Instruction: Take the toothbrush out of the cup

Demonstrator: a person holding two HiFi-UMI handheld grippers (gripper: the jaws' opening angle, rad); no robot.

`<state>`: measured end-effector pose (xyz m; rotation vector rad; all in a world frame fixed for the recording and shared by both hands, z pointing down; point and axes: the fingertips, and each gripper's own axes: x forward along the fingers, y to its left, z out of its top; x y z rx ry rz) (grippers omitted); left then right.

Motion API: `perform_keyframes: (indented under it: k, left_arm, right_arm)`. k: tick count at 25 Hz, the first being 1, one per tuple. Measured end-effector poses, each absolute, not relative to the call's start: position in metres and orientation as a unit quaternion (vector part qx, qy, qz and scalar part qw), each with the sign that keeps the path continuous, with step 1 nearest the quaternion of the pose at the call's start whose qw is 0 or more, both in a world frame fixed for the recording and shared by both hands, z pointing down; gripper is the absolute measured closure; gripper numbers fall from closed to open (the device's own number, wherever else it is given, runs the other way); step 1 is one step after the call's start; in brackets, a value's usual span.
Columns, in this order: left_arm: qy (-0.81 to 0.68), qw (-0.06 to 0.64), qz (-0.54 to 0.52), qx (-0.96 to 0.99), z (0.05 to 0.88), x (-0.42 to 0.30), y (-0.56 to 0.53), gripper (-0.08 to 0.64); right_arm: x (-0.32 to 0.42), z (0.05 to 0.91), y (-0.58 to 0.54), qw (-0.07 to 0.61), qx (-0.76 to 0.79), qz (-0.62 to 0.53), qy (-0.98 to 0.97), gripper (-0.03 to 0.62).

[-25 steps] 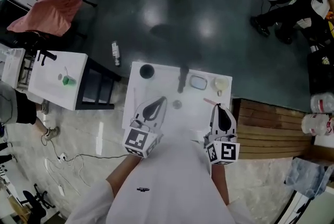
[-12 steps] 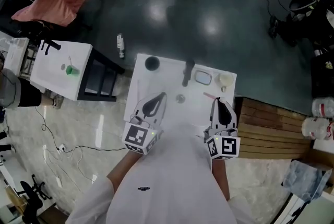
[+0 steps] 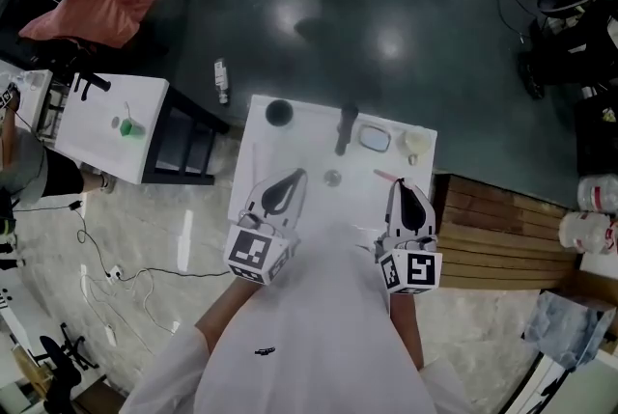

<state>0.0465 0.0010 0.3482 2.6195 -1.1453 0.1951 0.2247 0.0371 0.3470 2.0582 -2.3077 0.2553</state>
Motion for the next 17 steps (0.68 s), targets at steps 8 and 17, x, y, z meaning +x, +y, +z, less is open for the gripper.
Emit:
perform_keyframes:
  k: [8, 17]
  left_arm:
    - [-0.392, 0.136, 0.068, 0.907, 0.3484, 0.0479, 0.0004, 0.557]
    - [-0.384, 0.138, 0.066, 0.910, 0.3521, 0.0536, -0.0032, 0.557]
  right_arm:
    - [0.2270, 0.3457, 0.0393, 0.018, 0.669, 0.081, -0.739, 0.578]
    - [0.2338, 0.3485, 0.0391, 0.021, 0.679, 0.082, -0.730, 0.578]
